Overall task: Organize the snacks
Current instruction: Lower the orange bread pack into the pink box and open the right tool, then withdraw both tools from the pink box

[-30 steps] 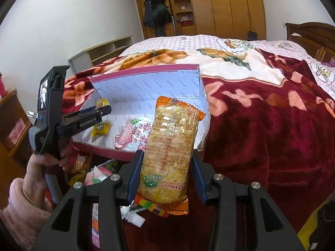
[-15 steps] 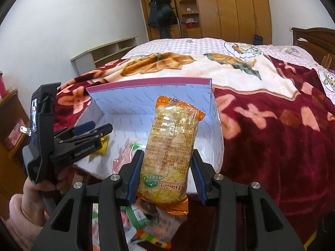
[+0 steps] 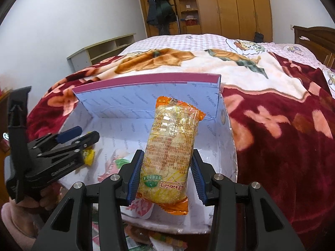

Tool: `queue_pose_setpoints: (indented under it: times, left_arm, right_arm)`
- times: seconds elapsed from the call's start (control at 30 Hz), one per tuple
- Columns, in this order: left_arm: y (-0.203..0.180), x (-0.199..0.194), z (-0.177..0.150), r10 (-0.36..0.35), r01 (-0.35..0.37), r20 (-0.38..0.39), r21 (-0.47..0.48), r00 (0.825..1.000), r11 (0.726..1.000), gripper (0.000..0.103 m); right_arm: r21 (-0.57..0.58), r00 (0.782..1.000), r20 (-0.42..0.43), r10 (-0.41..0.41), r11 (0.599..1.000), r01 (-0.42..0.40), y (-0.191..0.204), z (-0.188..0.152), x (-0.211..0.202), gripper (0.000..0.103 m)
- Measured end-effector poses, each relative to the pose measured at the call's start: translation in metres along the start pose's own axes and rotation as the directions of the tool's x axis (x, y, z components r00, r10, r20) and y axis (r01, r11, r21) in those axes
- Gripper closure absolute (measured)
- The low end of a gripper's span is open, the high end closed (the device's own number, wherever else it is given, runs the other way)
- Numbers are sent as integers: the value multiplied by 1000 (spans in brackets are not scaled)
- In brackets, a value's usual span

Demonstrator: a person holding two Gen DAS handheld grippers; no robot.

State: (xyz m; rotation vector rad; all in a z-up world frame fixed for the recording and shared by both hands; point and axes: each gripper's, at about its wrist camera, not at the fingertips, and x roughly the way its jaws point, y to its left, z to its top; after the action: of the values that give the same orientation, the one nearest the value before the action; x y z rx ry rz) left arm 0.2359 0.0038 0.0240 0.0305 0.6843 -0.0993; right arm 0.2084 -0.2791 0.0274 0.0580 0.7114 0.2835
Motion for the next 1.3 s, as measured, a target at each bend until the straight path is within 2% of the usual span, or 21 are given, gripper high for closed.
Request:
queue_pose_setpoints:
  times: [0.47, 0.53, 0.6, 0.9, 1.0, 1.3]
  left_arm:
    - [-3, 0, -1, 3, -3, 3, 5, 1000, 1000, 48]
    - [-1, -1, 0, -3, 3, 4, -3, 1000, 1000, 48]
    - [0, -2, 0, -11, 11, 2, -13, 1000, 1000, 48]
    - [5, -8, 2, -19, 19, -6, -43, 1000, 999, 48]
    - [5, -15, 4, -17, 17, 16, -38, 1000, 999, 41]
    - [4, -43, 6, -15, 18, 64, -32, 998, 999, 39]
  right_arm:
    - [4, 999, -32, -23, 1000, 23, -5, 1, 15, 57]
    - [12, 999, -34, -25, 1000, 25, -4, 1, 14, 53]
    - [26, 999, -33, -22, 999, 22, -5, 1, 13, 43]
    - [18, 1000, -24, -7, 1000, 7, -2, 1, -1, 43]
    - [30, 1000, -19, 7, 1000, -7, 0, 1, -7, 42]
    - [52, 1000, -2, 18, 999, -18, 1, -5, -25, 42]
